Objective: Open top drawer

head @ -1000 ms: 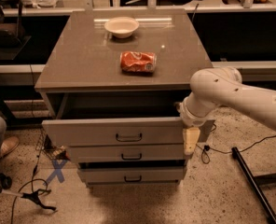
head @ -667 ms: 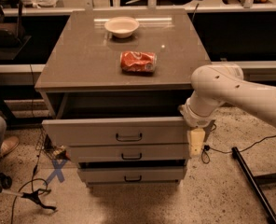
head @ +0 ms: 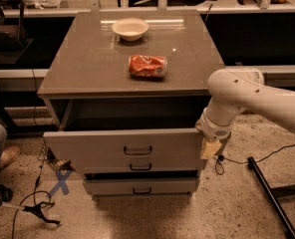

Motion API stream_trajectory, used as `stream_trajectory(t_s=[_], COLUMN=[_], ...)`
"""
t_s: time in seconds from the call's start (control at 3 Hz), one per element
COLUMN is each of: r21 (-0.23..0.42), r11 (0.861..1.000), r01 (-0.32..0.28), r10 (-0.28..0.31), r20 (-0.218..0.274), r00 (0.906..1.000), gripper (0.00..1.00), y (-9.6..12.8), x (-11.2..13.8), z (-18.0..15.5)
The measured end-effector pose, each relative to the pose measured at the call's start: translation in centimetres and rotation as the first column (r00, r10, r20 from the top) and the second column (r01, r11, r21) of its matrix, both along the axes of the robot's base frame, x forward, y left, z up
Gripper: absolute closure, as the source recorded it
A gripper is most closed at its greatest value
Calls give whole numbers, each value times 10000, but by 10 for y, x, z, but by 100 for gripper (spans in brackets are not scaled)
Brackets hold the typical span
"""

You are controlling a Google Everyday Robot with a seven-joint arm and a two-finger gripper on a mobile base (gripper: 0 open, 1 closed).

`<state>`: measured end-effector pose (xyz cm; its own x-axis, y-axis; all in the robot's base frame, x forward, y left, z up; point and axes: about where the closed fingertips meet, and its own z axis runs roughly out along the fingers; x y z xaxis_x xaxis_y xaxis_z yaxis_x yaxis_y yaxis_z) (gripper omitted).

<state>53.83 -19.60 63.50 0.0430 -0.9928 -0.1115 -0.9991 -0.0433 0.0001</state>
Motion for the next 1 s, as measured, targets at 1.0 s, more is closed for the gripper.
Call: stream_trajectory(t_s=[1.0], r21=[0], r11=[10000], r01=[1], r10=[-1], r20=[-1], r00=[10000], gripper=[100], y=[0], x=[0], z=[5])
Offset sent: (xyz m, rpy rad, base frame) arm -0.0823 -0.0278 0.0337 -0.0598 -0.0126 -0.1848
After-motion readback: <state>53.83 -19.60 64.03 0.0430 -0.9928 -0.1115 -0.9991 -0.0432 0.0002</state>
